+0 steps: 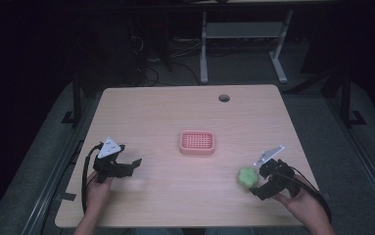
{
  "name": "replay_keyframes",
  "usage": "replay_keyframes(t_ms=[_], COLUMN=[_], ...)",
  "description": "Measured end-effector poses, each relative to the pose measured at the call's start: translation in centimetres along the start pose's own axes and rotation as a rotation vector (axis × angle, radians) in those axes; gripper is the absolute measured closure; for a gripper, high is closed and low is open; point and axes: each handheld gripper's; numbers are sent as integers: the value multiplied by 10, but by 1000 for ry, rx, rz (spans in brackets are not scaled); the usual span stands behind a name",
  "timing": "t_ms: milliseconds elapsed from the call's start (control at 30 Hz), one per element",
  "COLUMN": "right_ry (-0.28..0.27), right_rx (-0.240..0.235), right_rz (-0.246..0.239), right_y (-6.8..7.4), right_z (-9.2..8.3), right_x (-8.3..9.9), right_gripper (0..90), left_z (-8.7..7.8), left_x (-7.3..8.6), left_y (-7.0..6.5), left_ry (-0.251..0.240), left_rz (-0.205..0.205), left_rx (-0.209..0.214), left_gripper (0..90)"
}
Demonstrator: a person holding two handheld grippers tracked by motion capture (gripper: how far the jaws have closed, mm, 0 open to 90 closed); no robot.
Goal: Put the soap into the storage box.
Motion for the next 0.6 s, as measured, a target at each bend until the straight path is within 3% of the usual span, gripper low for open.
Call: replay_keyframes(t_ms=[600], right_ry=[104], right_rx=[12], right_rz=[-11], right_y=[-7], right_z=[21], right_x=[-30], right_gripper=[153], left_z=[0], left_x=[0], left_y=[0], left_ry=[-1], left_rz=[2], left_rx=[1], left_gripper=[144])
Point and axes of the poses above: each handheld gripper's, and its own axes: z roughly forward along the jaws, x roughly out of its underside, y roughly to its left, and after that the axes turned 7 degrees about -x, right-handed
